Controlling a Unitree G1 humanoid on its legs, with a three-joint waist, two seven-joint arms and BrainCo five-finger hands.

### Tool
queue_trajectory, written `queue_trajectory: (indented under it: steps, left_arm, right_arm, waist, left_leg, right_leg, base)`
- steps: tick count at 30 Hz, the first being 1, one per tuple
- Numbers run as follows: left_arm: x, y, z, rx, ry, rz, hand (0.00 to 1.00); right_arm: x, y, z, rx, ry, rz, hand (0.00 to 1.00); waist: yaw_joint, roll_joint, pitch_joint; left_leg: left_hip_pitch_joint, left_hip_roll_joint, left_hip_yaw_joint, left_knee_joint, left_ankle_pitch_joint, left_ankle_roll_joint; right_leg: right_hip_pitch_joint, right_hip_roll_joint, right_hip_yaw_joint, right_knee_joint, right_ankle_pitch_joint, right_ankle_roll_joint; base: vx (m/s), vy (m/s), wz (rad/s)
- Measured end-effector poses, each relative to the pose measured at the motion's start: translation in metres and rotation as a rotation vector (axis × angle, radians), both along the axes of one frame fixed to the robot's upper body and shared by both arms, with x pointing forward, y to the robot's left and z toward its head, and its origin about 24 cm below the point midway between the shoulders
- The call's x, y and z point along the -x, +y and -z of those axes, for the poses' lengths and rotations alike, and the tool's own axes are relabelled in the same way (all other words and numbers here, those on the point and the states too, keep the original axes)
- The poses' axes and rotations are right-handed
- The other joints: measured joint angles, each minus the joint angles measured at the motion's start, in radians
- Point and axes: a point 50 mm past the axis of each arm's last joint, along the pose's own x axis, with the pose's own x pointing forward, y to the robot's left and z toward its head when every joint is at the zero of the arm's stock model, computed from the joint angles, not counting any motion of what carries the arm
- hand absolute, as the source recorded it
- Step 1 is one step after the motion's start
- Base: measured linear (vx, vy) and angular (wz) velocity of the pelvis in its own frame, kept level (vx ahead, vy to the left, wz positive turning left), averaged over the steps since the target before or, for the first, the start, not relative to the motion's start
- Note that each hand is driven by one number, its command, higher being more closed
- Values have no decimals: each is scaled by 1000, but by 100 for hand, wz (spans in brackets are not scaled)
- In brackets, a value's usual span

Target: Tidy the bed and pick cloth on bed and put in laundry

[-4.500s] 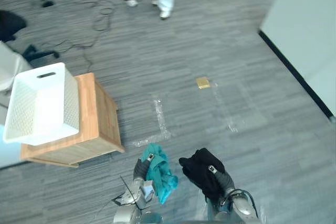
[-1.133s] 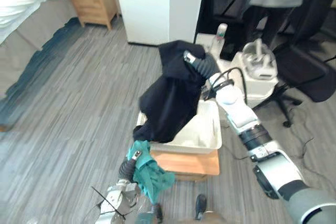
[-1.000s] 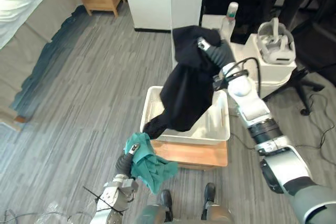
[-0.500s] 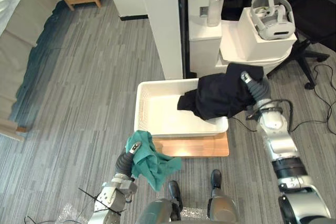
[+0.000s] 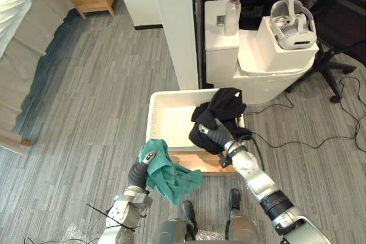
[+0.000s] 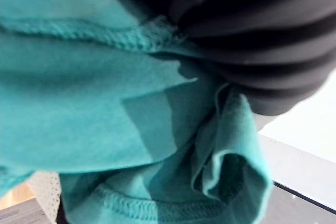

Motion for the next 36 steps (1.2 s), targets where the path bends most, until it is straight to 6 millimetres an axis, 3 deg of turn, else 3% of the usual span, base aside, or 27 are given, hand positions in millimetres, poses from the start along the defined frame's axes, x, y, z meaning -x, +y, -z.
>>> queue_trajectory:
  steps: [4,5,8,18,25,30,32,36]
  left_arm:
    - [-5,-7,-7,8,-35,28,100]
    - [-7,-7,-8,8,-40,30,100]
    - [-10,-7,-16,0,-73,39,100]
    - [-21,-11,-29,2,-126,41,100]
    - [-34,-14,-71,-3,-321,13,100]
    - [-50,-10,-103,-70,-468,-72,100]
    - [-55,-12,-112,-102,-503,-106,100]
    - [-57,-1,-124,-99,-550,-195,100]
  right_arm:
    - [-13,10,-9,36,-23,-21,100]
    - [-20,11,-13,46,-28,-18,0]
    - [-30,15,-24,47,-60,-15,0]
    - [-40,2,-20,74,-29,80,0]
    - [-29,-26,-30,74,-131,178,0]
    - [-20,-43,-44,69,-230,261,0]
    - [-17,-50,-42,106,-241,301,0]
    - [-10,-63,-40,143,-254,353,0]
  waist:
    - [21,-11,-4]
    - [23,-16,-4]
    - [24,-38,-15]
    - [23,-42,-13]
    - [20,-57,-13]
    - [-12,-107,-36]
    - [-29,-117,-43]
    - [-33,-118,-52]
  left_leg:
    - [-5,-1,-14,-8,8,0]
    - [-10,-2,-18,-11,12,-1]
    - [-42,-4,-32,-16,31,-9]
    - [-58,-3,-41,-16,40,-19]
    - [-47,6,-19,-29,37,-22]
    - [4,16,18,-56,37,-22]
    - [28,14,24,-64,41,-17]
    - [52,14,36,-72,41,-17]
  right_leg:
    - [-3,0,-5,-2,0,0]
    - [-6,0,-12,-2,0,0]
    - [-39,-2,-29,-2,2,-2]
    - [-51,-1,-32,-1,9,-12]
    - [-48,8,-9,0,9,-12]
    - [-26,21,10,0,8,-11]
    - [-11,21,12,0,9,-11]
    - [1,25,22,-2,8,-11]
  base:
    - [6,-12,6]
    - [-7,-17,16]
    - [13,-22,21]
    - [-14,-5,4]
    - [-43,-20,-11]
    - [-7,-20,-18]
    - [10,-1,-13]
    - [3,-5,-11]
